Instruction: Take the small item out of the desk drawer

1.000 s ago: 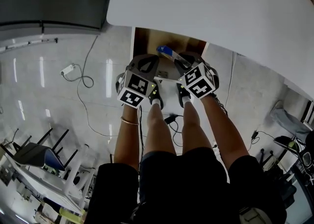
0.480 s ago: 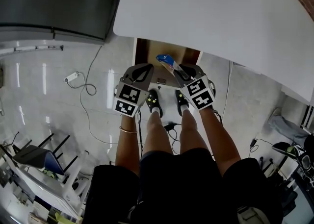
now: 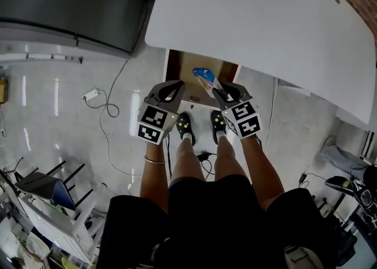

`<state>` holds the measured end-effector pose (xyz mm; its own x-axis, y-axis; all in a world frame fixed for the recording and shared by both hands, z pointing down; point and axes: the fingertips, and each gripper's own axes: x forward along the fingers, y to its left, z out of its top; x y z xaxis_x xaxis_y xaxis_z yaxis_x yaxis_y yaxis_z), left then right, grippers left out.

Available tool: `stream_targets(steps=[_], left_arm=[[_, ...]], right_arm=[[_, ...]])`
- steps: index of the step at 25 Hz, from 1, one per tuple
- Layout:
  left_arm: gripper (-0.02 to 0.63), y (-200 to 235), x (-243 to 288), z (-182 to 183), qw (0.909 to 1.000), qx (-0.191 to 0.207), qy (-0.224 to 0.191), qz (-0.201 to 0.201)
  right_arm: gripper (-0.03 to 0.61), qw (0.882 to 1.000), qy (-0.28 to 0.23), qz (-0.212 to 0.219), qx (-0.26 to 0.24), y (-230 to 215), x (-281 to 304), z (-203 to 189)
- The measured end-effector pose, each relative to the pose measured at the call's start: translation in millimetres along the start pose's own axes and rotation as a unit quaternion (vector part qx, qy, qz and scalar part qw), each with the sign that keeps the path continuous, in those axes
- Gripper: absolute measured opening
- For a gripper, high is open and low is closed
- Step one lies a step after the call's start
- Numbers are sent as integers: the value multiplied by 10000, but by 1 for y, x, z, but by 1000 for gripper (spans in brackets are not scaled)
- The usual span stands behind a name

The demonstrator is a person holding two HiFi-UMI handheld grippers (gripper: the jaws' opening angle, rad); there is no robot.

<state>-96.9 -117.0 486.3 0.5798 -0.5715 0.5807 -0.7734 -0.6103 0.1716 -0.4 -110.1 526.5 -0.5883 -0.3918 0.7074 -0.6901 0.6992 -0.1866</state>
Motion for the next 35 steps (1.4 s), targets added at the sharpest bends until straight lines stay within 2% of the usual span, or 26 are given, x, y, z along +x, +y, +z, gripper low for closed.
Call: stream_targets(steps=[7,15,20,26,35], left_arm=[[0,-10,-22,24,9998,-5,-201,90],[0,-20,-44,50,9990,118,-406,144],[0,-28,-56,61,9985,133,-492,180],[0,-36,-72,73,9974,-42,-706,153],[0,-43,-93,93,9956,27,-899,276]], right_arm=[[107,9991,-365,-53,186,2,-32,22],[106,9962,-842,-166,143,8,-67,52],[106,9945,-1029,-132,113,17,-82,64],[106,9926,-1210,-74,60,25,-100,81],[106,9894,-1455,-27,1,35,-127,99]])
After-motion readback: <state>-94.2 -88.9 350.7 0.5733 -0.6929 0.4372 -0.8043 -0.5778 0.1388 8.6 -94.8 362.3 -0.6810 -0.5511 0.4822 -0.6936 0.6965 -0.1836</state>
